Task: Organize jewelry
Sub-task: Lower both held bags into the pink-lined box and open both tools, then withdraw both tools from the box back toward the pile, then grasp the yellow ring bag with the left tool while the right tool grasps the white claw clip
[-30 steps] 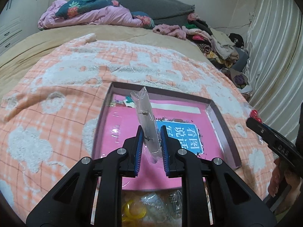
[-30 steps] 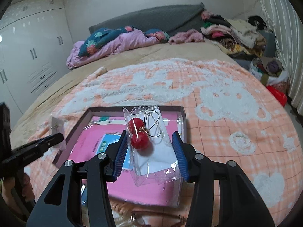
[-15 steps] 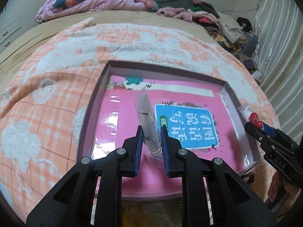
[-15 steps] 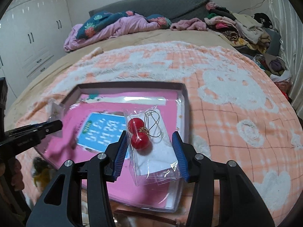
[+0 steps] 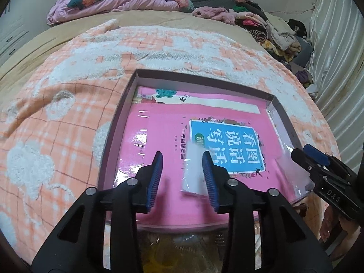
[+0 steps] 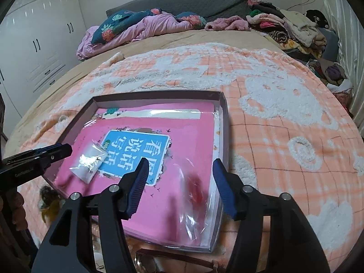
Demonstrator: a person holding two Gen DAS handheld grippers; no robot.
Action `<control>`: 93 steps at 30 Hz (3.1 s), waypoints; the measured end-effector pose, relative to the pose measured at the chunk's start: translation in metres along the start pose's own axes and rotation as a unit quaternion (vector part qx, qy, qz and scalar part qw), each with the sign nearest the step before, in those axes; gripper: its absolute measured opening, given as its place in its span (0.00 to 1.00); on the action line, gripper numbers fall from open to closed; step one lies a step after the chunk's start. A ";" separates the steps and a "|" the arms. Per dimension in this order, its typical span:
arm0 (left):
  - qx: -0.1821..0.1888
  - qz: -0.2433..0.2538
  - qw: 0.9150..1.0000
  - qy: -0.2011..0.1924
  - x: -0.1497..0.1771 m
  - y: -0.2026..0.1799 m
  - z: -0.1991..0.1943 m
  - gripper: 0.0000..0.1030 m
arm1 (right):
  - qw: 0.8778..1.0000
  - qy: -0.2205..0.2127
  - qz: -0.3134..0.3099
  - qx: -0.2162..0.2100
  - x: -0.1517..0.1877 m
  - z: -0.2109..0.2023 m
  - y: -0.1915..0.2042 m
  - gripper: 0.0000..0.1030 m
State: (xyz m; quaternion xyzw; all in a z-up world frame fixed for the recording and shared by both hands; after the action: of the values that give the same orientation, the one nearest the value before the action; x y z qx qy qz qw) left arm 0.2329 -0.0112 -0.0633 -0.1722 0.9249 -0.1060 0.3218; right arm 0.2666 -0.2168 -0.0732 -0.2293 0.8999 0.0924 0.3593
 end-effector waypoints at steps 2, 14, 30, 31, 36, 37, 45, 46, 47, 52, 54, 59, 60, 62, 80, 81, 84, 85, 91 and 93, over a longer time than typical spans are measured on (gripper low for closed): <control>0.000 0.001 1.000 -0.007 -0.002 -0.001 -0.007 0.39 | 1.000 -0.009 0.003 -0.002 -0.004 -0.006 -0.001 0.63; -0.005 -0.013 0.998 -0.064 -0.014 -0.004 -0.054 0.87 | 0.996 -0.079 0.047 -0.003 -0.025 -0.061 -0.026 0.83; 0.018 -0.025 0.994 -0.103 -0.008 0.002 -0.111 0.91 | 0.990 -0.142 0.023 0.003 -0.026 -0.133 -0.011 0.89; 0.019 -0.023 0.994 -0.106 -0.007 0.002 -0.114 0.91 | 0.989 -0.146 0.023 -0.001 -0.024 -0.138 -0.008 0.89; 0.021 -0.014 0.993 -0.112 -0.003 0.003 -0.125 0.91 | 0.988 -0.150 0.020 -0.012 -0.020 -0.151 0.002 0.90; 0.022 -0.013 0.993 -0.112 -0.001 0.003 -0.127 0.91 | 0.988 -0.150 0.018 -0.013 -0.018 -0.153 0.005 0.90; 0.026 -0.014 0.993 -0.113 0.009 0.012 -0.137 0.91 | 0.989 -0.144 0.003 -0.025 -0.007 -0.164 0.027 0.91; 0.025 -0.014 0.993 -0.113 0.010 0.014 -0.138 0.91 | 0.989 -0.142 -0.001 -0.026 -0.005 -0.165 0.030 0.91; 0.025 -0.014 0.993 -0.113 0.012 0.015 -0.139 0.91 | 0.990 -0.141 -0.003 -0.027 -0.004 -0.165 0.033 0.91; 0.022 -0.012 0.994 -0.111 0.020 0.024 -0.143 0.91 | 0.990 -0.135 -0.009 -0.031 0.002 -0.168 0.046 0.91; 0.017 -0.010 0.994 -0.110 0.024 0.028 -0.144 0.91 | 0.990 -0.134 -0.010 -0.033 0.003 -0.169 0.049 0.91; 0.006 0.003 0.994 -0.108 0.035 0.033 -0.145 0.91 | 0.991 -0.127 -0.015 -0.038 0.008 -0.170 0.059 0.91; 0.006 0.005 0.994 -0.107 0.037 0.034 -0.145 0.91 | 0.991 -0.126 -0.016 -0.039 0.009 -0.169 0.060 0.91; 0.004 0.012 0.994 -0.104 0.041 0.034 -0.144 0.91 | 0.992 -0.121 -0.017 -0.043 0.012 -0.168 0.064 0.91; -0.005 0.039 0.997 -0.069 0.074 0.047 -0.128 0.91 | 0.995 -0.075 -0.011 -0.058 0.039 -0.146 0.093 0.91; -0.005 0.038 0.997 -0.066 0.076 0.049 -0.126 0.91 | 0.996 -0.072 -0.009 -0.059 0.040 -0.145 0.093 0.91; -0.008 0.039 0.998 -0.058 0.083 0.054 -0.124 0.91 | 0.996 -0.062 -0.001 -0.063 0.046 -0.140 0.093 0.91; -0.010 0.040 0.998 -0.056 0.085 0.054 -0.124 0.91 | 0.996 -0.058 0.003 -0.065 0.048 -0.138 0.093 0.91; -0.017 0.042 0.998 -0.040 0.097 0.065 -0.115 0.91 | 0.997 -0.033 0.011 -0.072 0.060 -0.126 0.096 0.91; -0.018 0.039 0.999 -0.032 0.102 0.071 -0.112 0.91 | 0.997 -0.026 0.014 -0.074 0.064 -0.122 0.097 0.91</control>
State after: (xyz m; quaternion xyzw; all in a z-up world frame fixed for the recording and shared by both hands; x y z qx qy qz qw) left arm 0.0695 0.0237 -0.0561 -0.1449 0.9220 -0.0709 0.3520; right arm 0.1059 -0.1940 -0.0285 -0.2400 0.8841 0.1697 0.3631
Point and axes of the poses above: each gripper's, at about its wrist camera, not at the fingertips, and z roughly the way its jaws point, y to its left, x to its underside, the point moved 7 cm from there along z, roughly the way its jaws point, and after that the axes turned 12 degrees about -z, right-handed, at the moved point
